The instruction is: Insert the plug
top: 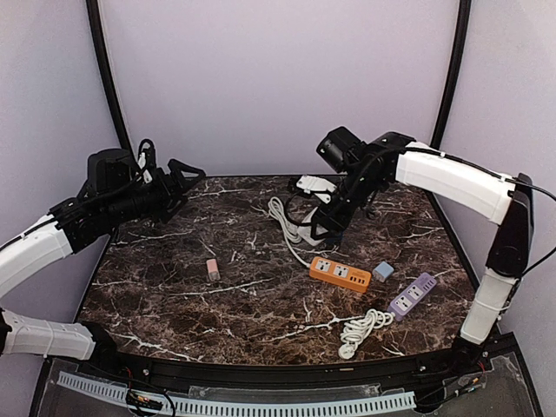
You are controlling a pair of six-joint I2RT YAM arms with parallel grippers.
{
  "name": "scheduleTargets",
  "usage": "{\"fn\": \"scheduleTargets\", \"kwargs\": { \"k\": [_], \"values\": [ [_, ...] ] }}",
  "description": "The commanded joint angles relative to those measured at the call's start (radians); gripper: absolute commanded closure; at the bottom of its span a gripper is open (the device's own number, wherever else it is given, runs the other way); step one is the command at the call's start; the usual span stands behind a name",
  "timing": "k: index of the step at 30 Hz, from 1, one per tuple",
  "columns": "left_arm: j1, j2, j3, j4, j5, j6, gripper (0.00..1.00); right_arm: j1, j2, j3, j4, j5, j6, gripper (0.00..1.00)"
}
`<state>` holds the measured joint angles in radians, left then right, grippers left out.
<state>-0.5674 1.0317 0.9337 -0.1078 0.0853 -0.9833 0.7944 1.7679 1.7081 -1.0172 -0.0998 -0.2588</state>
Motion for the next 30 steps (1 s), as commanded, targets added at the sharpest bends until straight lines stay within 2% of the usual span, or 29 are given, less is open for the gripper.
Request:
{"fn": "scheduleTargets", "kwargs": {
  "k": [1,7,15,30],
  "values": [
    [0.004,-0.031,0.033,-0.118,0.013,0.113,0.05,-0.007,0.027,-0.014,-0.029,0.009,-0.039,1.00],
    [0.005,-0.043,0.051,-0.197,0.008,0.187,0.06,-0.006,0.073,-0.004,-0.060,-0.007,-0.086,1.00],
    [0.004,-0.051,0.068,-0.264,0.009,0.252,0.07,-0.007,0.098,-0.030,-0.093,0.046,-0.132,1.00],
    [0.005,-0.059,0.025,-0.248,0.006,0.259,0.09,-0.029,0.085,-0.085,-0.083,0.059,-0.184,1.00]
  ]
}}
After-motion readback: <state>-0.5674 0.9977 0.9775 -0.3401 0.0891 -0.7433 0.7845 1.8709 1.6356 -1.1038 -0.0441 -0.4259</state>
